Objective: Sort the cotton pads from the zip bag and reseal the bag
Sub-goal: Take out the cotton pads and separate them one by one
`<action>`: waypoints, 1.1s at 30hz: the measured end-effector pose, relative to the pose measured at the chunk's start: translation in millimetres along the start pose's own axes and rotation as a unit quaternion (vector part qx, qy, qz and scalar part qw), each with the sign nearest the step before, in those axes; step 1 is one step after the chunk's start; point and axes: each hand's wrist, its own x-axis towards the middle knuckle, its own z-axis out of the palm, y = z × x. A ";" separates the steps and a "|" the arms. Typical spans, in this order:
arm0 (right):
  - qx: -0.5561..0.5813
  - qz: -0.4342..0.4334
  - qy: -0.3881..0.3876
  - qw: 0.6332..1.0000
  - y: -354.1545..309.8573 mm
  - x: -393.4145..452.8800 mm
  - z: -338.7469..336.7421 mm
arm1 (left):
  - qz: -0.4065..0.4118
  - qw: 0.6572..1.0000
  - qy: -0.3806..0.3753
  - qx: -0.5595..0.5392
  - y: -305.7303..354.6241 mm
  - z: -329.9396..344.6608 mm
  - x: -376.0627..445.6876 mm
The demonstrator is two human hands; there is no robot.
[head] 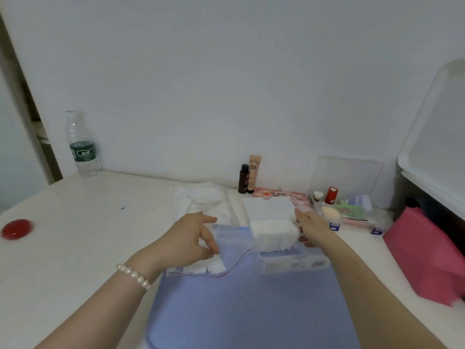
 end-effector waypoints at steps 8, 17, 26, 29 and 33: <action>0.050 0.038 -0.060 0.996 -0.8 -0.6 4.8 | -0.018 0.998 -0.036 0.044 -22.4 3.8 -5.5; 0.052 -0.350 0.149 0.923 -54.8 -86.5 79.3 | -0.009 0.998 0.052 -0.025 -21.7 2.7 -6.8; -0.169 -0.126 -0.022 0.977 -76.9 -57.1 168.5 | 0.016 0.997 0.056 -0.049 -14.8 11.2 -14.6; -0.214 -0.123 -0.027 0.969 -78.1 -52.2 176.8 | 0.008 0.997 0.053 -0.057 -17.7 11.9 -17.4; -0.186 -0.177 0.004 0.966 -67.6 -51.8 178.1 | -0.013 0.992 0.070 -0.104 -17.4 7.3 -17.9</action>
